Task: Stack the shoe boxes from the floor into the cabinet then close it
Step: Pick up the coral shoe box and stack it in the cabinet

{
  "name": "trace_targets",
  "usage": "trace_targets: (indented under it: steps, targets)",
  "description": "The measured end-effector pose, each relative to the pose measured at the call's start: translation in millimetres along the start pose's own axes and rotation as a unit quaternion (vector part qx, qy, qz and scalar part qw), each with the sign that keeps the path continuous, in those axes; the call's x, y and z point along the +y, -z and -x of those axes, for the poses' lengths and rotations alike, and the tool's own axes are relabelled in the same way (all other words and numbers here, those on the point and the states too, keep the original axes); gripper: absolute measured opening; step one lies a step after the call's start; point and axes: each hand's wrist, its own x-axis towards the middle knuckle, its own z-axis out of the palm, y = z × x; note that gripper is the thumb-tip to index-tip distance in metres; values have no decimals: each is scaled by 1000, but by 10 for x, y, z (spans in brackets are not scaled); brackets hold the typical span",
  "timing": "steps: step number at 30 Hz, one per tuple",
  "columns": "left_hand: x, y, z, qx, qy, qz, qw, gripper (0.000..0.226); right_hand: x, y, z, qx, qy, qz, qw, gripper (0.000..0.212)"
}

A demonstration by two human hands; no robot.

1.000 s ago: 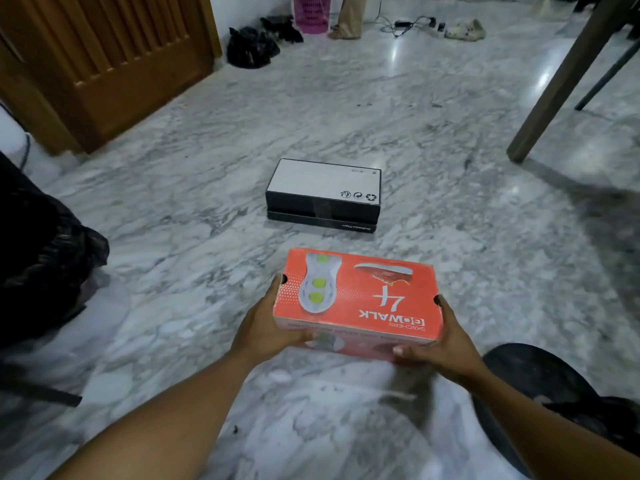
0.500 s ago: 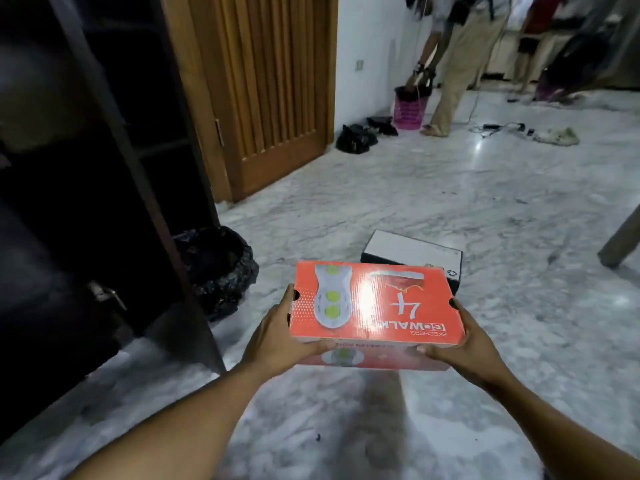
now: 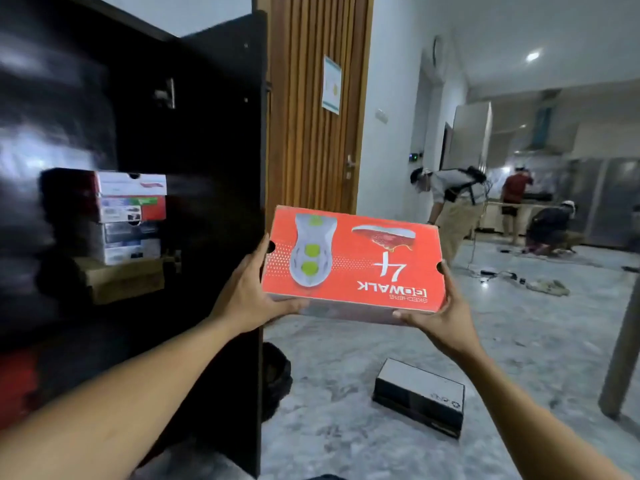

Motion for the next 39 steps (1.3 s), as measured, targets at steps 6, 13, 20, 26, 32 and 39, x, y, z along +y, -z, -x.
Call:
trace_targets:
  steps: [6, 13, 20, 26, 32, 39]
  targets:
    - [286, 1187, 99, 75, -65, -68, 993, 136, -783, -550, -12, 12, 122, -69, 990, 120]
    - [255, 2599, 516, 153, -18, -168, 974, 140, -1663, -1614, -185, -70, 165, -146, 973, 128]
    - [153, 3722, 948, 220, 52, -229, 947, 137, -2389, -2881, -386, -163, 184, -208, 947, 120]
    - [-161, 4368, 1026, 289, 125, -272, 909, 126, -2833, -3955, -489, -177, 137, -268, 937, 102]
    - [-433, 4703, 759, 393, 145, -286, 862, 92, -3204, -4809, -840, -166, 125, -302, 930, 91]
    - [-702, 5151, 239, 485, 194, -322, 789, 61, -3493, -5702, -1319, -177, 93, -319, 927, 57]
